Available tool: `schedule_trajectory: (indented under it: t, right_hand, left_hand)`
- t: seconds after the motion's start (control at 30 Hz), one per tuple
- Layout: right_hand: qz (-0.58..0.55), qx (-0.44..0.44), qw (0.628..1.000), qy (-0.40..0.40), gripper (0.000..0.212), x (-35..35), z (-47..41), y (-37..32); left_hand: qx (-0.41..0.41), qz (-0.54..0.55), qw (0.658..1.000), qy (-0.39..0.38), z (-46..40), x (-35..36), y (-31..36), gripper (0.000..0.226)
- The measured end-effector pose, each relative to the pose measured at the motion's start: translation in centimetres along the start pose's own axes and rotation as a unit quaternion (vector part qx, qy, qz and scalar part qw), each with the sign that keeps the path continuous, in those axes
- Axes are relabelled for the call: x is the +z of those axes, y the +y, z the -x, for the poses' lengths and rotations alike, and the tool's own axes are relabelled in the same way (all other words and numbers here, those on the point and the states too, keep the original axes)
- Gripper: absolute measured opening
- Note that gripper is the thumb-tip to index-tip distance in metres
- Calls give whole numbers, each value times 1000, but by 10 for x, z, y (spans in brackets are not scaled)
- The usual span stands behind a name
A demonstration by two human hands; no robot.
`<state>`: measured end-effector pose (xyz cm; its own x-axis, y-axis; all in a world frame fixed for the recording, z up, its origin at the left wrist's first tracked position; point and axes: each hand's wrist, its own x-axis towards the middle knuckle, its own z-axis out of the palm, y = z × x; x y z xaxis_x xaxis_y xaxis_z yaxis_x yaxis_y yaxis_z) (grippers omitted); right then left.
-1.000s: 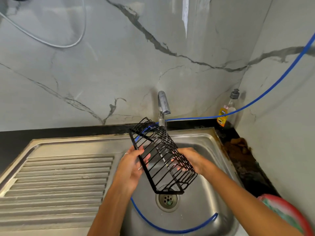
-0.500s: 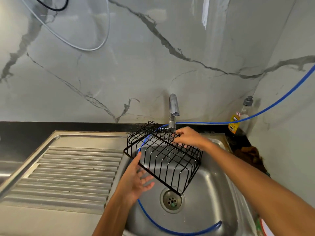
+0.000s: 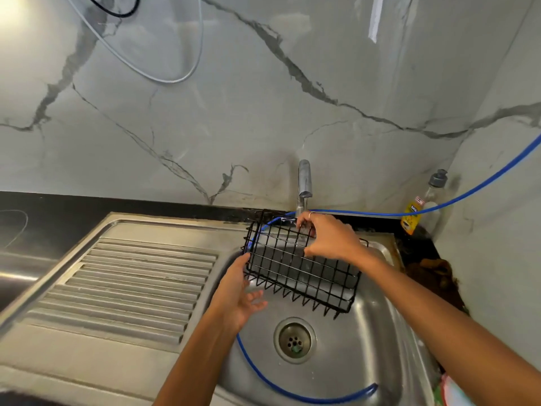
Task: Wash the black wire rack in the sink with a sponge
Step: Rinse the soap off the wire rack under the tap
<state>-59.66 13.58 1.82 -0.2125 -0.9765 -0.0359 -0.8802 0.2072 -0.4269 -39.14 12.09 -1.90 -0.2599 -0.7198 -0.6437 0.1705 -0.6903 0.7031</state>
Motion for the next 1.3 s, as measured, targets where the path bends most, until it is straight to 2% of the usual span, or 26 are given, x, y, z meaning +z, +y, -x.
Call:
schedule_trajectory:
  t: [0.2,0.3,0.47,0.6,0.73,0.87,0.93,1.23,1.3]
  right_hand:
    - [62,-42,996,52,43,10,33,7]
    - [71,-25,993,88,43,17,46,15]
    - [56,16,987,153,44,31,65,20]
    - [10,54,982,181,43,40,75,21]
    - [-68,108,972,197,44,49,79,19]
    - [-147,169,954,199,41,53,84,16]
    - [-173,186,948,192,42,54,87,15]
    - [-163,230,942,182,44,54,80,1]
    - [-178,224,943,173,39,51,76,-3]
  left_hand:
    - [60,-118,991,22,-2,32,14,66]
    - [92,-183,979,2,-6,49,20,73]
    - [166,-266,949,-35,-17,74,27,66]
    - [237,-361,900,-55,-24,90,28,52]
    - [293,-454,841,-34,-33,108,29,38]
    - [305,-528,792,-23,-49,124,25,53]
    - [307,-545,780,-28,-54,130,26,47]
    - [245,-551,798,-23,-71,151,36,53]
    - [228,-558,798,-21,-74,154,40,51]
